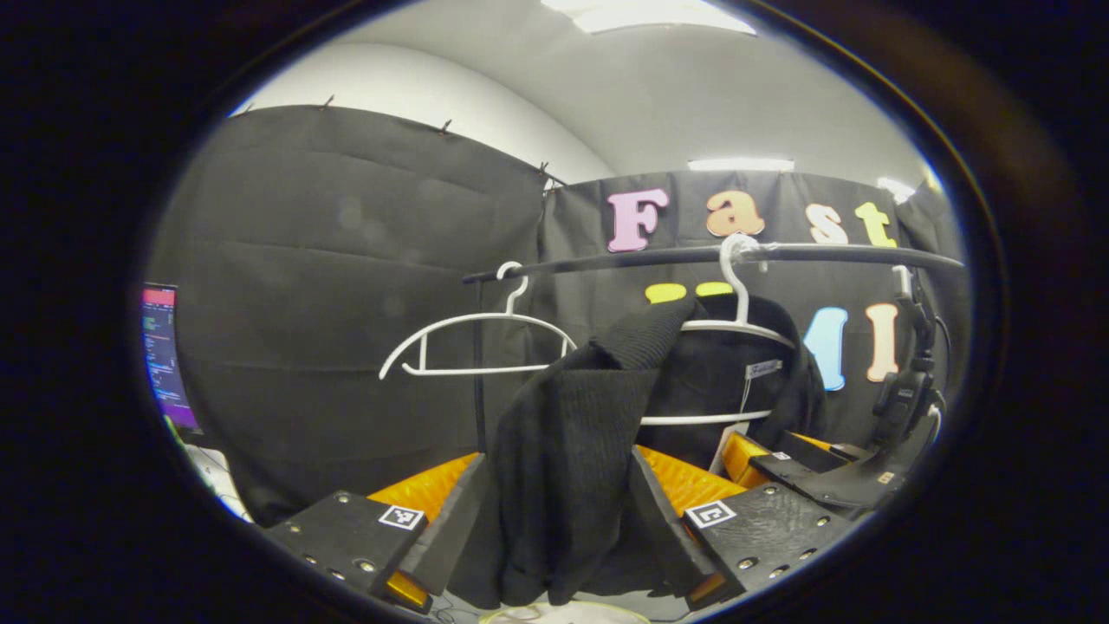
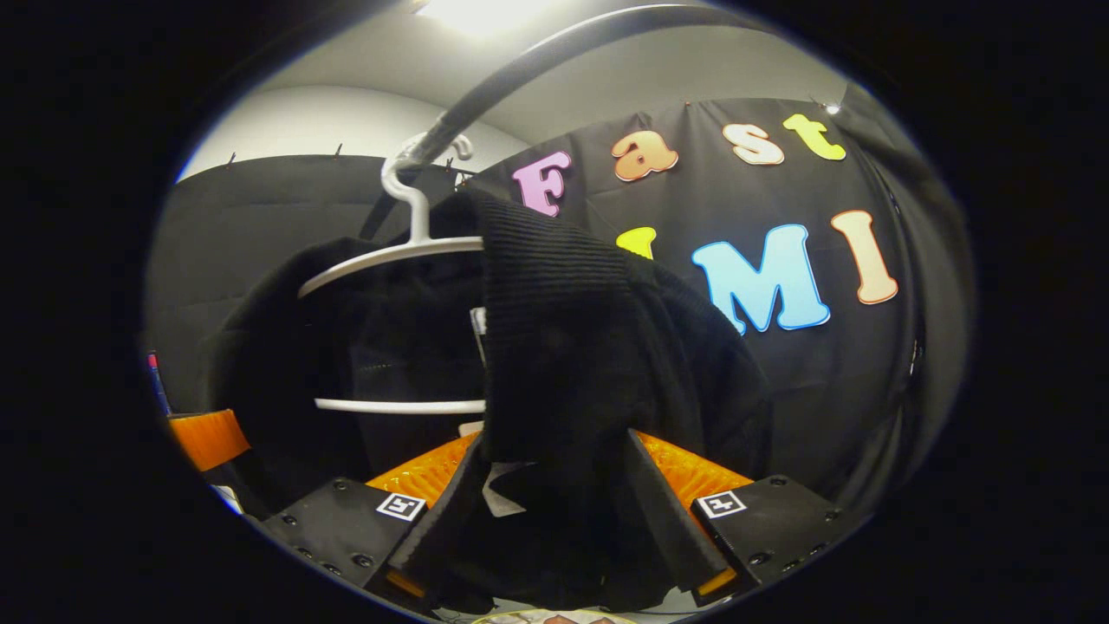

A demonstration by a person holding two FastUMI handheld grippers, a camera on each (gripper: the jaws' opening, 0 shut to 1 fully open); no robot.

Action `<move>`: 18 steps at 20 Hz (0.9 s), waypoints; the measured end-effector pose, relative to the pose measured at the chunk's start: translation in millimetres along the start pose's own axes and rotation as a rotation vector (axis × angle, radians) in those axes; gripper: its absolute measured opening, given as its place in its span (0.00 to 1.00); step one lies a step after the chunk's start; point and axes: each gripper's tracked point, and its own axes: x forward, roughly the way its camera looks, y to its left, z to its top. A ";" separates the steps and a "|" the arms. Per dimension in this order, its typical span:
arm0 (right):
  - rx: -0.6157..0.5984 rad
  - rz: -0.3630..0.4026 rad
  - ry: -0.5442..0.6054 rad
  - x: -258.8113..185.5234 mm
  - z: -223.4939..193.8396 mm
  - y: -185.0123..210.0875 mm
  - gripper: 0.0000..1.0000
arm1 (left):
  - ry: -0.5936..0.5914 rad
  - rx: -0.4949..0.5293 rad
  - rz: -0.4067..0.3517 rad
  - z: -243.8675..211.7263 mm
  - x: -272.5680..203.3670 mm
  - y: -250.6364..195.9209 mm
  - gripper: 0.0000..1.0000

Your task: Grasp the clothes on the hanger with both hands and then place them into the laundry hamper below.

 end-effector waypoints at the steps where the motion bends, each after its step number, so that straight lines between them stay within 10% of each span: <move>1: -0.007 -0.009 -0.005 1.0 0.0 -4.0 0.98 | 0.001 0.002 0.004 -1.0 1.7 0.4 0.92; 14: -0.065 -0.143 -0.071 -2.1 18.7 -76.1 0.93 | -0.020 -0.024 -0.049 1.7 36.6 -34.7 0.94; 18: -0.046 -0.156 -0.074 6.9 24.5 -94.4 0.87 | -0.005 -0.083 -0.053 -2.5 52.4 -43.5 0.67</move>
